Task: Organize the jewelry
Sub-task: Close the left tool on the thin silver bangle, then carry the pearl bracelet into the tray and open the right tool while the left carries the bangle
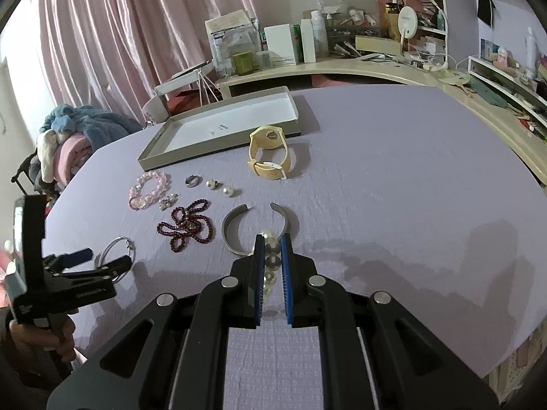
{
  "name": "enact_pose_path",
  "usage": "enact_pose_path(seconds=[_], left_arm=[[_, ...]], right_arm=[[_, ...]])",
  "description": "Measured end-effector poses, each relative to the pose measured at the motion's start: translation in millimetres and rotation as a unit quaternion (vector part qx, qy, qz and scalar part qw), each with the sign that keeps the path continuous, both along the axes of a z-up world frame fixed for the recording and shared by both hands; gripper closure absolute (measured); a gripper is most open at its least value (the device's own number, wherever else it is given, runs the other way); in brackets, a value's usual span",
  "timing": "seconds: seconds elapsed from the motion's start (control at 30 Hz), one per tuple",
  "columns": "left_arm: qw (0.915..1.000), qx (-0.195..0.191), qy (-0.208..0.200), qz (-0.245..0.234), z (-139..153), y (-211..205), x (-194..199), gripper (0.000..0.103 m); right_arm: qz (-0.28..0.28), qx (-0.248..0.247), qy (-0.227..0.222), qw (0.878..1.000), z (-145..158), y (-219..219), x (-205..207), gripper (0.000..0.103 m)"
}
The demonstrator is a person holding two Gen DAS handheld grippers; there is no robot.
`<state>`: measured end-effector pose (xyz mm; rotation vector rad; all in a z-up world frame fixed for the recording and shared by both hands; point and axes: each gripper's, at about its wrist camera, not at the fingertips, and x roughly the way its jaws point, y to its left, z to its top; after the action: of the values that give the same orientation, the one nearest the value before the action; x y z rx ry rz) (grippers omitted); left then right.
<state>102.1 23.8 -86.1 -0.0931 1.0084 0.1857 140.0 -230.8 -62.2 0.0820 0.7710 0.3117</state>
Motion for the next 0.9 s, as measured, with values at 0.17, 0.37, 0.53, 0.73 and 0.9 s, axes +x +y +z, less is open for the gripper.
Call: enact_pose_path(seconds=[0.17, 0.37, 0.53, 0.73, 0.9], left_arm=[[0.9999, -0.001, -0.015, -0.003, 1, -3, 0, 0.03], [0.9997, -0.009, -0.024, -0.003, 4, -2, -2, 0.034], [0.9989, -0.012, -0.046, 0.006, 17, 7, -7, 0.034], [0.9969, -0.017, -0.075, 0.015, 46, 20, -5, 0.034], [0.9949, -0.021, -0.097, 0.016, 70, 31, 7, 0.034]], right_arm=[[0.002, 0.003, -0.005, 1.0, 3, -1, -2, 0.093], [0.0, 0.01, -0.014, 1.0, 9, -5, -2, 0.093], [0.0, 0.019, -0.031, 0.999, 24, -9, 1, 0.093], [0.004, 0.031, -0.067, 0.997, 56, -11, 15, 0.093], [0.011, 0.033, -0.09, 0.995, 79, -6, 39, 0.093]])
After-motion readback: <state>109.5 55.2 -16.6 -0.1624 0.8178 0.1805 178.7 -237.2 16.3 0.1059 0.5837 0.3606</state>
